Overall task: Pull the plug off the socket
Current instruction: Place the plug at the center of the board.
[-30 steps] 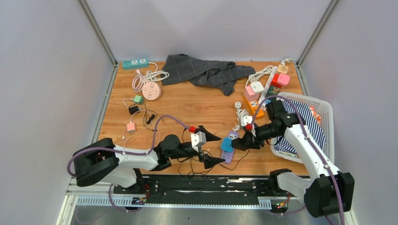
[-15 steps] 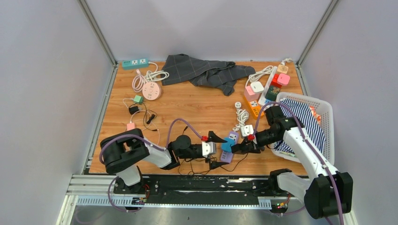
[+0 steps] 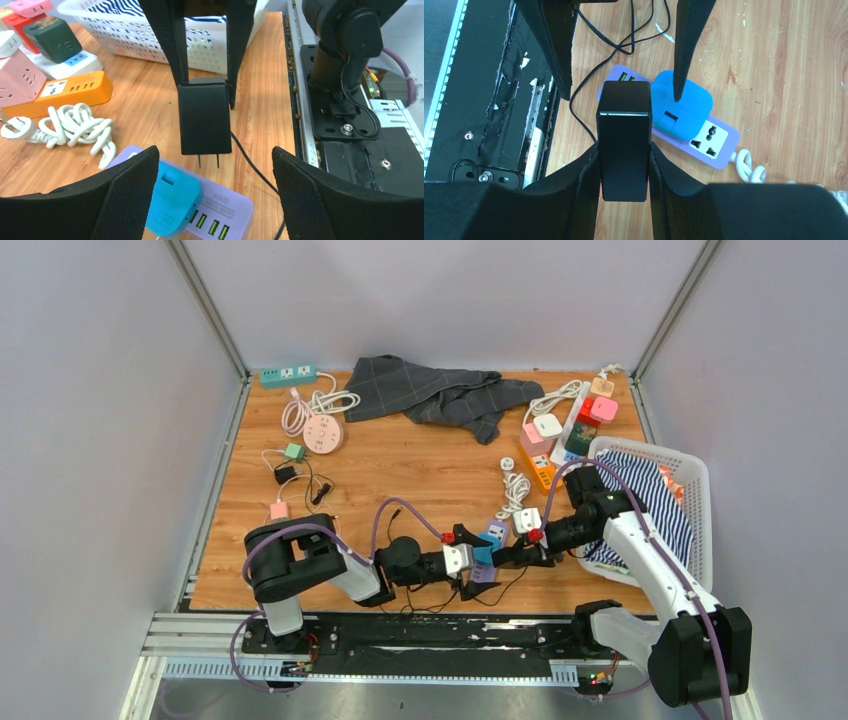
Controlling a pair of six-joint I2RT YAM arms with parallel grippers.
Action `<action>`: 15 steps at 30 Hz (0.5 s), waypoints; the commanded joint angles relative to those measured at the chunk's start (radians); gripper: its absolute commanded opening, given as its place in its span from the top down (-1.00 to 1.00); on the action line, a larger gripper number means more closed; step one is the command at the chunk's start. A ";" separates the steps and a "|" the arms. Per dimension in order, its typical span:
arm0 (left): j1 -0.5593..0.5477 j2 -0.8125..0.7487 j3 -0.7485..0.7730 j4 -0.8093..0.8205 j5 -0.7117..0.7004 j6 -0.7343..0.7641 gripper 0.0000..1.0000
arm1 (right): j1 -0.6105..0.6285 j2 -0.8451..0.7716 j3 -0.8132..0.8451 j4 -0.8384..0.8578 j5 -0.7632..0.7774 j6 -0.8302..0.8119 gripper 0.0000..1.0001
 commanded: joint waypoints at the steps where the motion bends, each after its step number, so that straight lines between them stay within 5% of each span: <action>1: -0.005 -0.003 0.032 0.029 -0.048 -0.022 -0.69 | -0.013 -0.003 -0.012 -0.032 -0.051 -0.034 0.97; 8: -0.005 0.006 0.065 -0.007 -0.032 -0.046 -0.48 | -0.011 0.000 -0.017 -0.044 -0.058 -0.056 0.97; 15: -0.005 0.006 0.090 -0.062 -0.019 -0.048 0.16 | -0.012 0.003 -0.018 -0.045 -0.062 -0.059 0.97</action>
